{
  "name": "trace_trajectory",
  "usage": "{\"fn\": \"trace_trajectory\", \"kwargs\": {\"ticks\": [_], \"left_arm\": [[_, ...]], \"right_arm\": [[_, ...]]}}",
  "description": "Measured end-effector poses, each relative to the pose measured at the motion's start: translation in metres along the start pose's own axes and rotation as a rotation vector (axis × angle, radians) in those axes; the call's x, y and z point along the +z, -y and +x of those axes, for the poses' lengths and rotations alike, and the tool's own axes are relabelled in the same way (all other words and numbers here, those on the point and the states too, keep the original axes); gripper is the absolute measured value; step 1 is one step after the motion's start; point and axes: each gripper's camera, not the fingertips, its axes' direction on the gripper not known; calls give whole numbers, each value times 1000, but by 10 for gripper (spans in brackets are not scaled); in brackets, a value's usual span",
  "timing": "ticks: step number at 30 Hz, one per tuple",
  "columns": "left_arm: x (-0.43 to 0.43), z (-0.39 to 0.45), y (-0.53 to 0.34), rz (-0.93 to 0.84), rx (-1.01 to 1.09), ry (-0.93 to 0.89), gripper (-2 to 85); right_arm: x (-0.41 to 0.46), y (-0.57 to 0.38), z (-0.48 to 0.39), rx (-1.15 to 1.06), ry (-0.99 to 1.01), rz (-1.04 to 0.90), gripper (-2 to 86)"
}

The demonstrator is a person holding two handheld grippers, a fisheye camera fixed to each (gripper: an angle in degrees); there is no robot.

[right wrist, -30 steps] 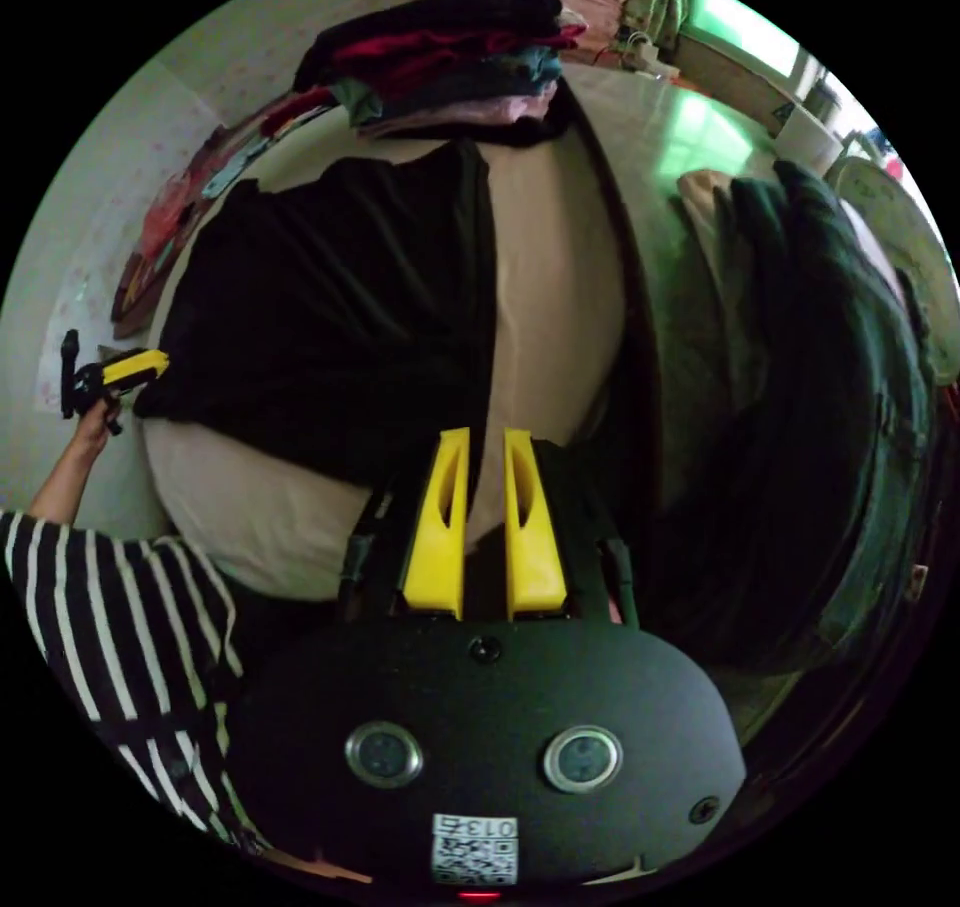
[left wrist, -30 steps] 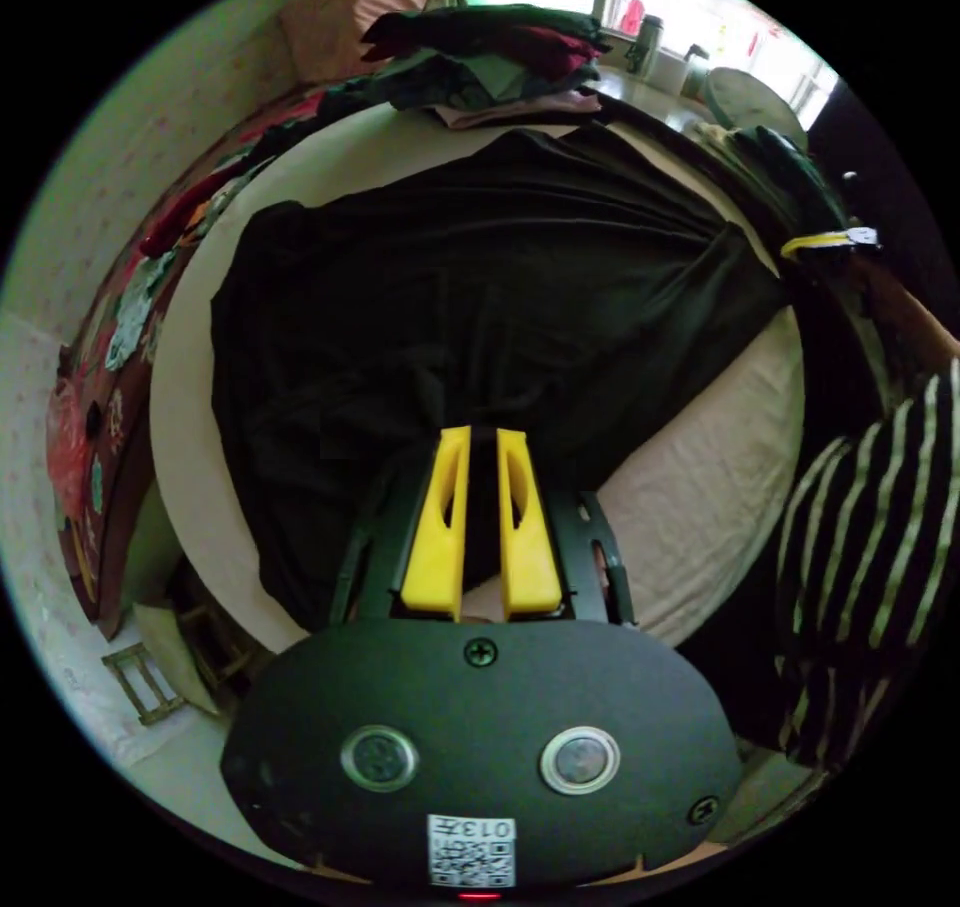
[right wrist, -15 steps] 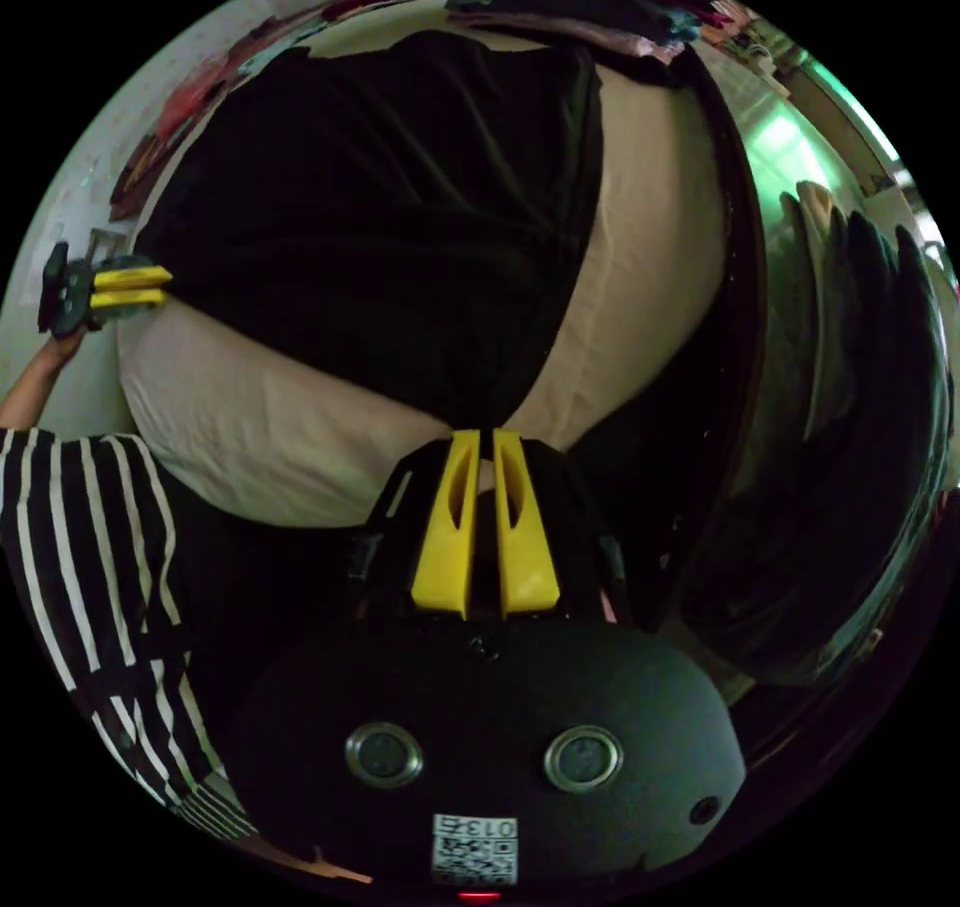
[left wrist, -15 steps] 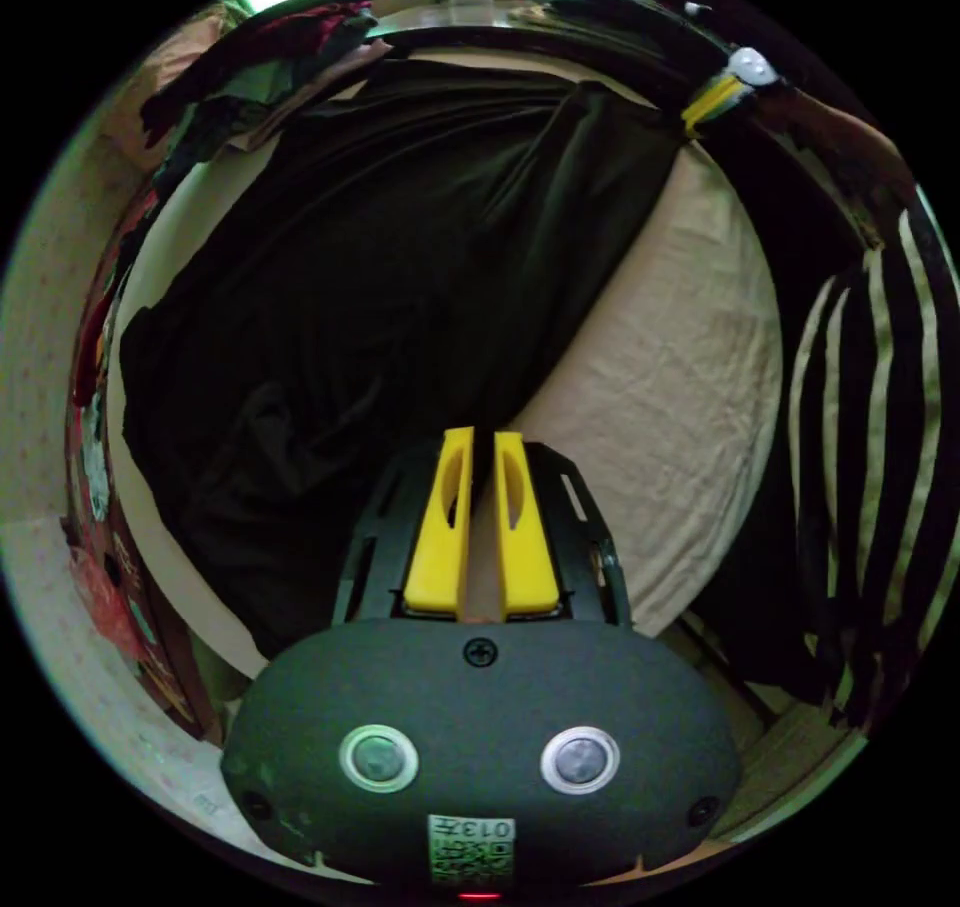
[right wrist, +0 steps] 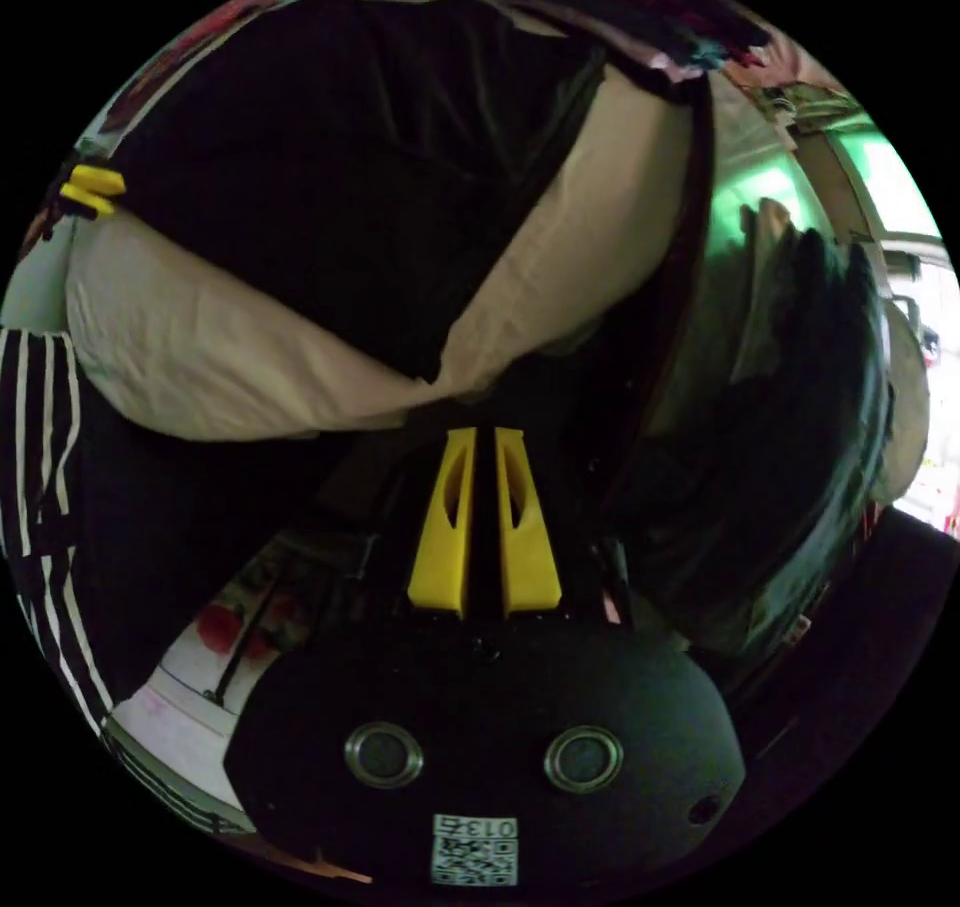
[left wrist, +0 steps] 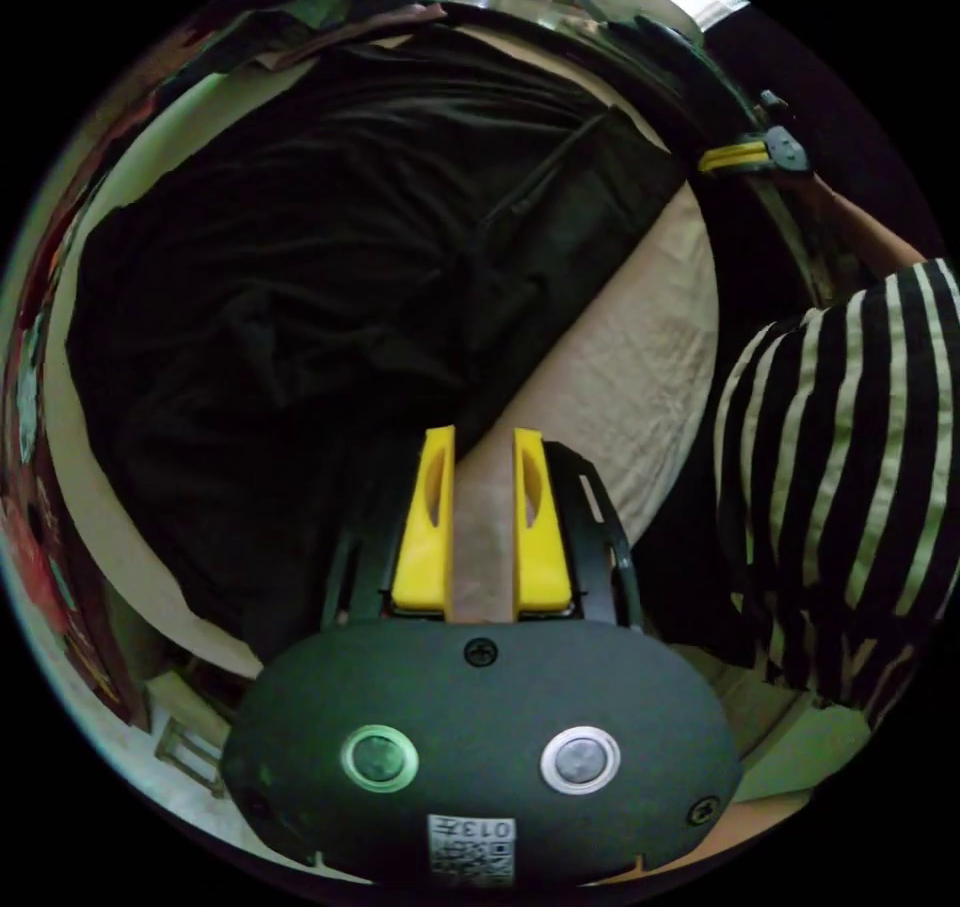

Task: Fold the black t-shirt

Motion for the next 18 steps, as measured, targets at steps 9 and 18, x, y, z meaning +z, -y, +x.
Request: {"fn": "trace_trajectory", "kwargs": {"ticks": [9, 18], "left_arm": [[-47, -82, -145, 229, -698, 214, 90], [-40, -132, -164, 149, -663, 141, 45]], "right_arm": [[-61, 91, -88, -193, 203, 302, 8], [-52, 194, -197, -520, 291, 195, 2]]}}
